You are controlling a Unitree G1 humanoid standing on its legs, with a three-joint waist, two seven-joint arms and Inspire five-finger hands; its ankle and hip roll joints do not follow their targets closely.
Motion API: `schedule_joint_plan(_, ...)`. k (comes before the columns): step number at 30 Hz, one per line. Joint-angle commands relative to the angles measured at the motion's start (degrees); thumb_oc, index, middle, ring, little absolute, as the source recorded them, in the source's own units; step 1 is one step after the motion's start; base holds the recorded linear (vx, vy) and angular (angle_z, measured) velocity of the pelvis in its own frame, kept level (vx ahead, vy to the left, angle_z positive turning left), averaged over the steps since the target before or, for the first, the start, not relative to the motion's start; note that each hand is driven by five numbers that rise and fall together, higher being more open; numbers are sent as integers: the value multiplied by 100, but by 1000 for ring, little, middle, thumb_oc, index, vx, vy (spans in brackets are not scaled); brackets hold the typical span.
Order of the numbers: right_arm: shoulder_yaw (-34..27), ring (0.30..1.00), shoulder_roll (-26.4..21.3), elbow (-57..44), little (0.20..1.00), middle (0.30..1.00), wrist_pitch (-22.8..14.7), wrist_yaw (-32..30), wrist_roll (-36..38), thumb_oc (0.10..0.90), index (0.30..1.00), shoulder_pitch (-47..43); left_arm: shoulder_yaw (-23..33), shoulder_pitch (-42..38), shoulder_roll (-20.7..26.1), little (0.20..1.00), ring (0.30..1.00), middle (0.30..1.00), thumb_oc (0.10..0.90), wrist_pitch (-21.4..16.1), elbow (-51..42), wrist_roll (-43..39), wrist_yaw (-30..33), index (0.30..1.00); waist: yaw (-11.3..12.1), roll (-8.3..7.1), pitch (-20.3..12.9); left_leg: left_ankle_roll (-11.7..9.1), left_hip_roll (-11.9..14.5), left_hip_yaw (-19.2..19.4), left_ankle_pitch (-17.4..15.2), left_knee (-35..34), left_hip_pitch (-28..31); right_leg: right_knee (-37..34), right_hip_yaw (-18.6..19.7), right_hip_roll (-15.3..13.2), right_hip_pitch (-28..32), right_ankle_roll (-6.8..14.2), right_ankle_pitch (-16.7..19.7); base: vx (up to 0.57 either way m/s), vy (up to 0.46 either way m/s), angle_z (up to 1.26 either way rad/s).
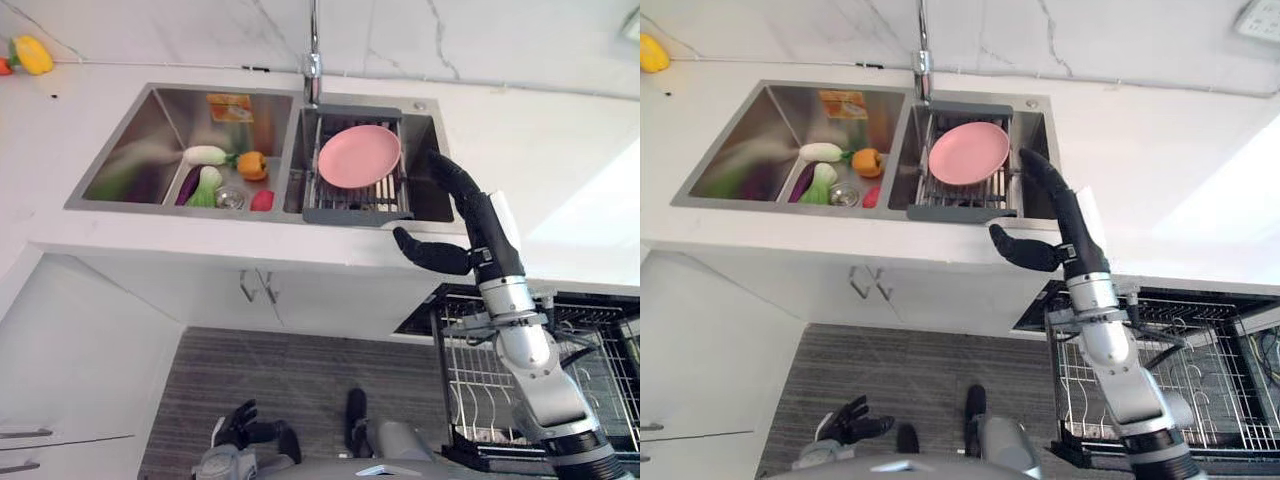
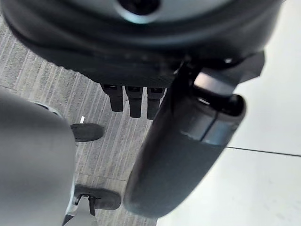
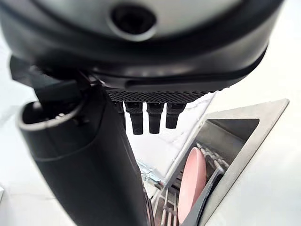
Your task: Place the dishes in the dishwasher.
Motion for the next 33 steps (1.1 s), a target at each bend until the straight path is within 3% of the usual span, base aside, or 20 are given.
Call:
schedule_joint_plan(1,-602,900,-49,-837,900,900,-743,-291,-139,800,900,-401,155,307,44,900,900,900,800,-212,211,143,84,900,-5,-172,-255,-16,-427,-516,-166,9,132,-1024,339,-343,948,806,228,149,-91,6)
schedule_joint_plan(5,-560,900,-176,-966,900,900,-862,-184,-2,800,900,-422,223,397,-47,900,900,900,800,-218,390,148,144,900,36,-6,-263,-141,-354,-480,-104,18,316,-1101,260,-349,1225,735,103,139,-99,12)
schedule_joint_plan(8,-521,900,-162,-894,900,900,-918,-161,97,800,900,-448,255,411,-54,900,900,900,800,-227,403,138,166,900,53,2,-197,-207,-340,-449,-147,264,277,-1101,218,-386,1300,723,69,48,-74,9)
schedule_joint_plan(10,-462,900,-301,-811,900,900,-987,-28,241,800,900,-467,259,456,-15,900,900,900,800,-278,315,152,237,900,88,-104,30,-529,-358,-284,-20,1710,-307,-1101,172,-529,1433,642,8,22,-130,18)
schedule_joint_plan(11,-464,900,-302,-809,900,900,-989,-27,244,800,900,-469,258,454,-14,900,900,900,800,-278,315,152,237,900,81,-97,28,-534,-347,-294,-46,1768,-344,-1101,163,-520,1427,638,8,24,-117,36)
schedule_joint_plan(12,-519,900,-501,-777,900,900,-995,15,286,800,900,-483,273,435,23,900,900,900,800,-342,238,58,292,900,207,-130,154,-810,-332,-464,249,2442,-785,-1101,98,-607,1439,630,-106,55,-65,30)
schedule_joint_plan(13,-563,900,-541,-763,900,900,-1004,3,324,800,900,-456,306,460,44,900,900,900,800,-388,143,19,338,900,239,-90,164,-767,-225,-508,246,2199,-820,-1101,68,-603,1457,665,-171,131,-21,14)
schedule_joint_plan(14,-584,900,-559,-800,900,900,-992,12,319,800,900,-421,408,455,22,900,900,900,800,-404,109,-33,397,900,233,-73,134,-621,-57,-433,43,1630,-698,-1101,44,-646,1476,713,-170,159,105,0)
schedule_joint_plan(17,-740,900,-518,-926,900,900,-929,-20,254,800,900,-299,431,473,8,900,900,900,800,-357,253,19,316,900,282,-88,110,-541,274,-384,339,727,-689,-1101,1,-702,1664,834,-177,157,100,1)
schedule_joint_plan(21,-581,900,-279,-876,900,900,-1059,36,300,800,900,-240,355,471,52,900,900,900,800,-375,328,177,326,900,240,-93,-234,-430,130,-398,233,9,-112,-1101,63,-616,1692,855,-202,184,111,-30)
schedule_joint_plan(31,-484,900,148,-821,900,900,-1118,91,603,800,900,-108,-5,373,192,900,900,900,800,-288,302,578,326,900,192,-307,-274,-176,-163,-296,16,9,-43,-1048,177,-842,1746,1030,-69,70,138,3)
schedule_joint_plan(32,-465,900,212,-776,900,900,-1117,164,725,800,900,-71,-90,359,234,900,900,900,800,-273,277,664,327,900,182,-319,-242,-135,-185,-275,-6,9,-47,-799,220,-847,1657,1043,-128,32,238,4)
schedule_joint_plan(33,-451,900,398,-753,900,900,-1106,288,899,800,900,-79,-392,215,396,900,900,900,800,-219,159,980,322,900,73,-306,-74,-9,-145,-200,-57,9,-40,685,363,-734,872,1198,-206,57,285,6)
